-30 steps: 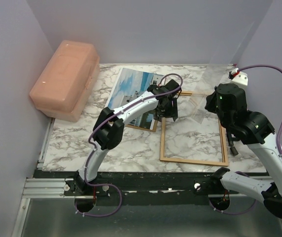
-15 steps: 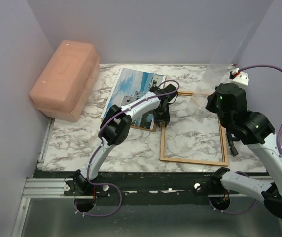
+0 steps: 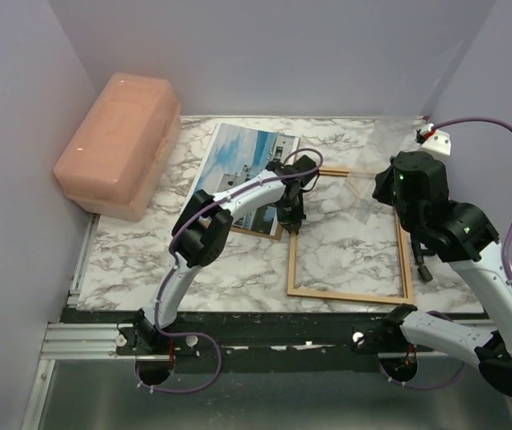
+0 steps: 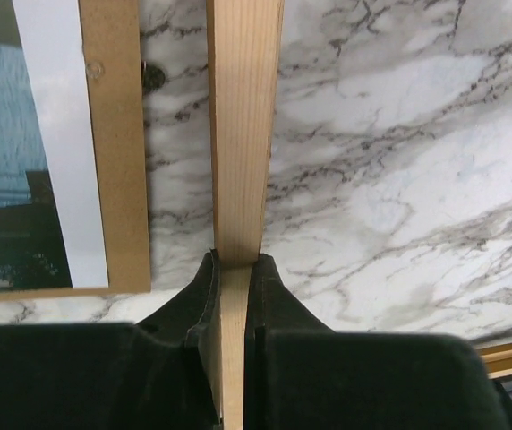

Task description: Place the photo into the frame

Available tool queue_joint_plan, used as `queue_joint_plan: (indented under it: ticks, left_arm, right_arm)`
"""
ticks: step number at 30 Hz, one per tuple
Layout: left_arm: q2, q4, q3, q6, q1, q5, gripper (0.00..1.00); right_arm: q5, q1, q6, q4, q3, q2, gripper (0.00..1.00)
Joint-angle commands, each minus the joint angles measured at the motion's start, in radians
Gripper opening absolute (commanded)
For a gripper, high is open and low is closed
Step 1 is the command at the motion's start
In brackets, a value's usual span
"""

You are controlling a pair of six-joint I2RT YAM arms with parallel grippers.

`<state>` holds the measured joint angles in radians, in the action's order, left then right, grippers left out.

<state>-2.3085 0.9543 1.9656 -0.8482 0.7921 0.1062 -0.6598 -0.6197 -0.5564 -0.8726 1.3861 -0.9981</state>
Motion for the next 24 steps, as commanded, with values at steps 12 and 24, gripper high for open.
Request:
queue_joint_plan:
  ticks: [12, 24]
  left_arm:
    - [0.356, -0.098, -0.176, 0.0, -0.021, 0.015, 0.0]
    - [0.527, -0.11, -0.566, 0.071, -0.124, -0.044, 0.0]
  right_arm:
    - [0.091, 0.002, -0.025, 0.035, 0.016, 0.009, 0.0]
    - [0.313, 0.002, -0.024, 0.142, -0.026, -0.005, 0.0]
